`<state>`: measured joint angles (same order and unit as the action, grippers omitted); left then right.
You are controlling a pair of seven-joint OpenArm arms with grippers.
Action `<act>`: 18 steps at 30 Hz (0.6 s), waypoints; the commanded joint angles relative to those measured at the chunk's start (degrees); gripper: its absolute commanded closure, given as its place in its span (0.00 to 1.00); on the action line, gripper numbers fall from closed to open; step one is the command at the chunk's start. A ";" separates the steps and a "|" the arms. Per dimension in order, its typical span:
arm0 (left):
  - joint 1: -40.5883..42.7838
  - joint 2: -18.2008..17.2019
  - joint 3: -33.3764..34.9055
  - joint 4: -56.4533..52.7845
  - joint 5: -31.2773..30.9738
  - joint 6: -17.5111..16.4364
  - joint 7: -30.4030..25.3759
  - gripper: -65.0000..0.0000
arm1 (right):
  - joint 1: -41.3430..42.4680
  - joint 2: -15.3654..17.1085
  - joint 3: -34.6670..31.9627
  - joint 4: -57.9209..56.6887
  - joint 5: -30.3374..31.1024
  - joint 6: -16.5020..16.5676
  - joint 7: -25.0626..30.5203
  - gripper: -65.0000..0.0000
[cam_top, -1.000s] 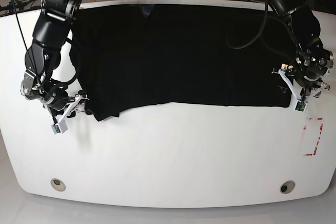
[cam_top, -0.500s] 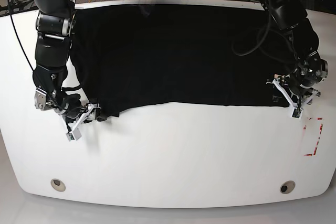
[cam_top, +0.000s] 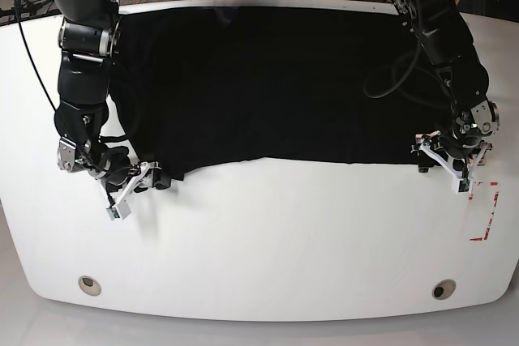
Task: Fold the T-shirt properly
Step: 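Move both grippers to the hem and grasp its corners, then fold the hem over onto the collar edge with both grippers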
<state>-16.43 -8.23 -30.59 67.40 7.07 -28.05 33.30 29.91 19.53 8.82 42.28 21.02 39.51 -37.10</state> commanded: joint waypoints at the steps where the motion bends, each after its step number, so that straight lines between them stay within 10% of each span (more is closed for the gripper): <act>1: -2.26 -1.13 0.04 -2.38 -0.52 0.23 -1.43 0.27 | 1.78 1.09 0.19 0.84 1.01 -0.17 1.45 0.40; 12: -2.61 -3.77 0.13 -12.06 -0.61 -0.12 -5.12 0.27 | 1.69 1.17 0.19 0.84 1.01 -3.51 2.51 0.39; 18: -2.34 -3.95 0.13 -12.23 -0.61 -3.64 -5.04 0.31 | 0.11 1.17 0.19 1.01 1.01 -3.51 2.68 0.20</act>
<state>-18.55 -11.64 -30.59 55.09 6.15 -28.84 26.39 28.95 19.84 8.82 42.30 21.21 35.79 -35.53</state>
